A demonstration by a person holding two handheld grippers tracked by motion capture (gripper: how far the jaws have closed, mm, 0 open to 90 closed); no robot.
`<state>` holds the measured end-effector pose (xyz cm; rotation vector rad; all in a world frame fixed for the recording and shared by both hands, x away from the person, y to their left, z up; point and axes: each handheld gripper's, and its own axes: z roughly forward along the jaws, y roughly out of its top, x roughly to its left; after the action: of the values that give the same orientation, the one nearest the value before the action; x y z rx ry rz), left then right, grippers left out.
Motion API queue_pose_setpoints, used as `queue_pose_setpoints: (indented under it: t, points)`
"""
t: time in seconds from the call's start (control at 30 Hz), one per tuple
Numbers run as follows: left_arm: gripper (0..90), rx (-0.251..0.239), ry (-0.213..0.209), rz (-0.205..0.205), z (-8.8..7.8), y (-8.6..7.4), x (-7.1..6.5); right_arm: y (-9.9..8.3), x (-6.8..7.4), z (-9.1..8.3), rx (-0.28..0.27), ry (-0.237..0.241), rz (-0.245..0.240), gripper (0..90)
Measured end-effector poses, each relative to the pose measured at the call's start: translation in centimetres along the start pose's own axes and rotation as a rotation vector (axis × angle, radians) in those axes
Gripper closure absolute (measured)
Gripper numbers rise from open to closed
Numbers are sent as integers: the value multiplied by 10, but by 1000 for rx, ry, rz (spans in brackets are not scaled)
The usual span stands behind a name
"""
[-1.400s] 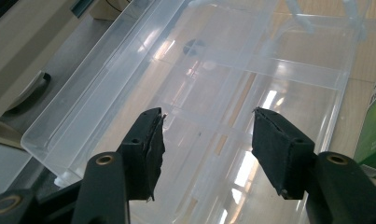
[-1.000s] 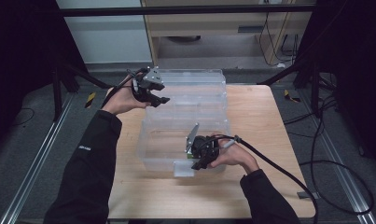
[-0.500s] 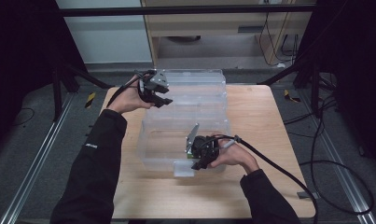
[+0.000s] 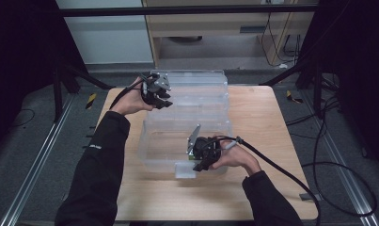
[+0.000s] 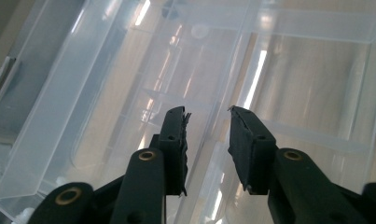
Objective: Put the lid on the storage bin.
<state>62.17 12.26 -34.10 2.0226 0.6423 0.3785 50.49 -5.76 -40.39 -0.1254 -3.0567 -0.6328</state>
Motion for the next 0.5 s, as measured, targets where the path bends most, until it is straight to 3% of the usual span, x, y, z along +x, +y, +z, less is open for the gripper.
queue_pose_setpoints:
  t: [0.37, 0.5]
  points:
    - [730, 5, -7, 7, -1, 2, -1, 0, 0, 0, 0, -3, 3, 686]
    - [755, 27, -13, 23, -2, 3, -2, 0, 0, 0, -4, -3, 13, 687]
